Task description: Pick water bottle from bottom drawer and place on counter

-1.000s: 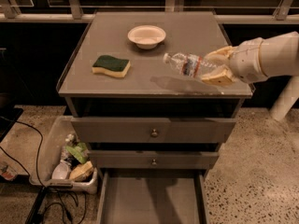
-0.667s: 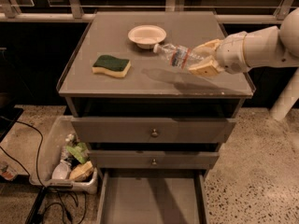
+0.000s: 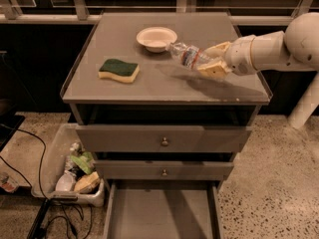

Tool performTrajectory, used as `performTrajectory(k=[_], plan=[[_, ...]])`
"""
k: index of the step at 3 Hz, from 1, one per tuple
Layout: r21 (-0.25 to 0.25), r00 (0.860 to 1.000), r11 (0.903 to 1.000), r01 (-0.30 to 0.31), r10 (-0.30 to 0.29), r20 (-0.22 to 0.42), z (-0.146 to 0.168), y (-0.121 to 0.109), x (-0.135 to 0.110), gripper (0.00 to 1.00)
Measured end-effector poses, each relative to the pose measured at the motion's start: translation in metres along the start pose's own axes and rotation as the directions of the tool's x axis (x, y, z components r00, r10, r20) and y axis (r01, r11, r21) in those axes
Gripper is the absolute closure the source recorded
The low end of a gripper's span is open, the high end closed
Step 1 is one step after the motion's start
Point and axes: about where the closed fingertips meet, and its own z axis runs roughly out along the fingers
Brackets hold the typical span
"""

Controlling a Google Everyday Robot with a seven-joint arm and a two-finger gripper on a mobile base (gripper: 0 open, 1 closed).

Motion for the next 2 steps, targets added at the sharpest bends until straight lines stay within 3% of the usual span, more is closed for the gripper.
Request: performTrajectory(k=[1,2], plan=[[0.061,0.999,0.9980,-0.019,0.021,-0.043,-0.0054,-0.0188,0.0188,1.00],[0.066,0.999,0.9977,-0.020,0.023,-0.047,-0.0058,-0.0203,0.0207,0.83]])
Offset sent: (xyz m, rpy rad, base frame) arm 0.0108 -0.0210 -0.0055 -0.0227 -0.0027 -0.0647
